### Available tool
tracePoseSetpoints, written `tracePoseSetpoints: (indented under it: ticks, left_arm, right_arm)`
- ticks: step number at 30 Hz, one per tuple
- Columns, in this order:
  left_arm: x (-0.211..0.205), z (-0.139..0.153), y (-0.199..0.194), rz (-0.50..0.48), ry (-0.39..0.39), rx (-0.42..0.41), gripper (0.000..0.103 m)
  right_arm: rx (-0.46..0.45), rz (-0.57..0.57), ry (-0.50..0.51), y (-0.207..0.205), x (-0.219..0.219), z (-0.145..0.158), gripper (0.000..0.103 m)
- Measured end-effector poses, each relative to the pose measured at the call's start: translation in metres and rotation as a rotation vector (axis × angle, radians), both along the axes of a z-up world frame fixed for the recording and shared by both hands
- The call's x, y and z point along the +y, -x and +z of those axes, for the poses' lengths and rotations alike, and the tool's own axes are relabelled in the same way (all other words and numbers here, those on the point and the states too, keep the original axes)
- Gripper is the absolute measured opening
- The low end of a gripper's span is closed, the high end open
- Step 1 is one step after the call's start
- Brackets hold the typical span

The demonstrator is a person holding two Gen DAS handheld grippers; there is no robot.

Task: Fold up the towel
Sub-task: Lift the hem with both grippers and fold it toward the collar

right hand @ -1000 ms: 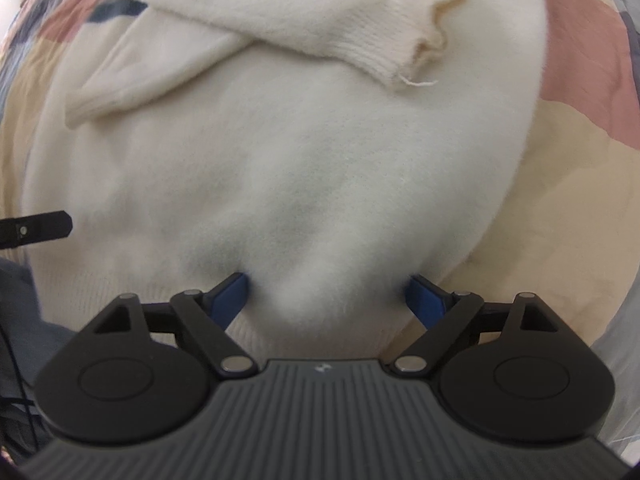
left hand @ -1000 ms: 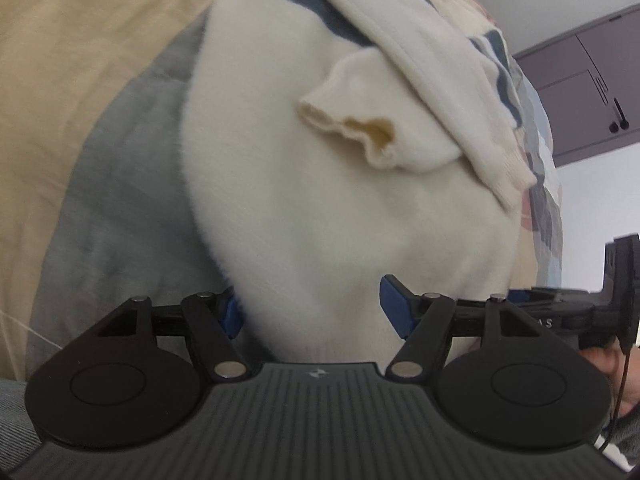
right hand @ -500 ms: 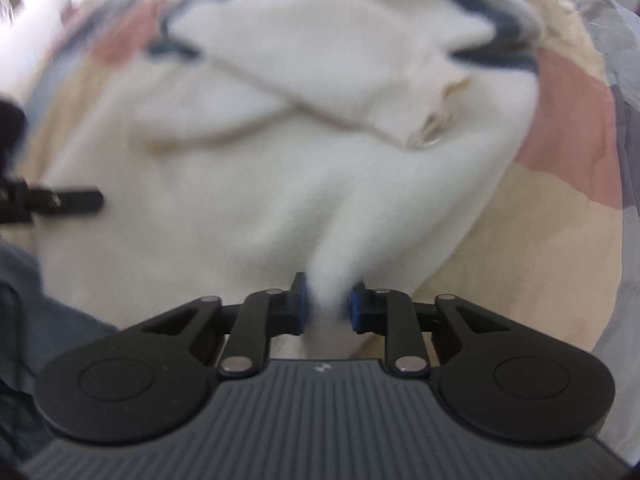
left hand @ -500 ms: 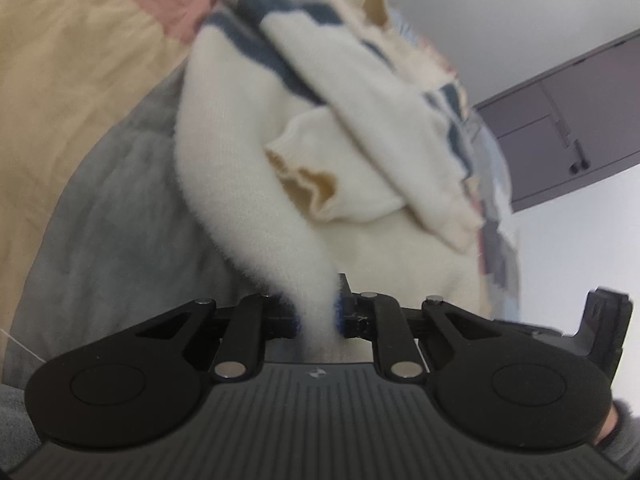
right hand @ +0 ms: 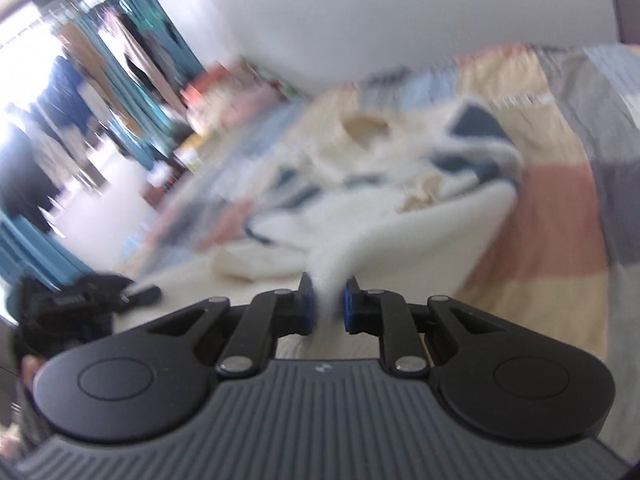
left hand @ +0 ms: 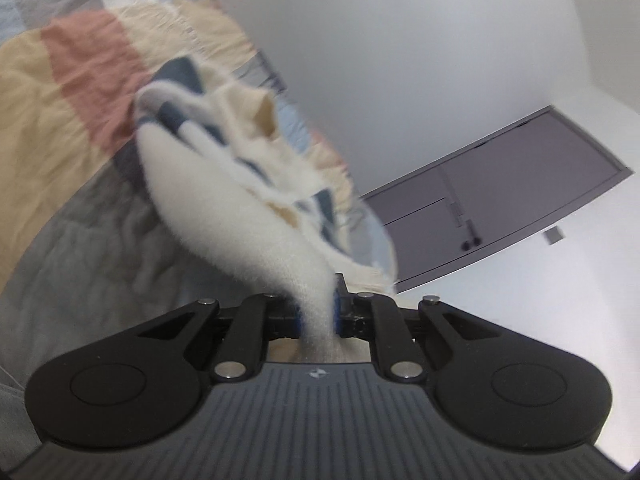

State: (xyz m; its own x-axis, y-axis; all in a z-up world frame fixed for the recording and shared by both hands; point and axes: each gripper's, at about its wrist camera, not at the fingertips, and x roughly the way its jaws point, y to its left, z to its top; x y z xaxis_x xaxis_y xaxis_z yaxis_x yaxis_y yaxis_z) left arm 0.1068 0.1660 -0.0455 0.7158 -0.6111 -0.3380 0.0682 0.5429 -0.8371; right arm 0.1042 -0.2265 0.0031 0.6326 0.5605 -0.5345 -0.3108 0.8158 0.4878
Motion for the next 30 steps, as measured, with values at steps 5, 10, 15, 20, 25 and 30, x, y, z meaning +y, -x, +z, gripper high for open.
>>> tracePoseSetpoints:
  ticks: [5, 10, 15, 20, 25, 30]
  left_arm:
    - [0.005, 0.039, 0.039, -0.002, 0.048, -0.101, 0.014]
    - [0.002, 0.07, 0.091, -0.007, 0.048, -0.172, 0.014]
    - [-0.006, 0.082, 0.108, 0.019, 0.05, -0.238, 0.015]
    - [-0.008, 0.076, 0.06, 0.054, 0.028, -0.22, 0.015]
    - [-0.01, 0.077, -0.017, 0.102, -0.08, -0.235, 0.015]
    - [-0.013, 0.055, -0.106, 0.15, -0.143, -0.199, 0.015]
  right_arm:
    - [-0.055, 0.059, -0.089, 0.025, -0.014, 0.035, 0.017]
    - [-0.081, 0.09, -0.164, 0.065, -0.024, 0.058, 0.017]
    - [-0.109, 0.079, -0.206, 0.08, -0.029, 0.065, 0.017]
    - [-0.111, 0.015, -0.223, 0.04, -0.029, 0.053, 0.017]
    - [-0.134, -0.081, -0.269, -0.02, -0.022, 0.037, 0.017]
    - [-0.161, -0.201, -0.246, -0.081, -0.002, 0.015, 0.017]
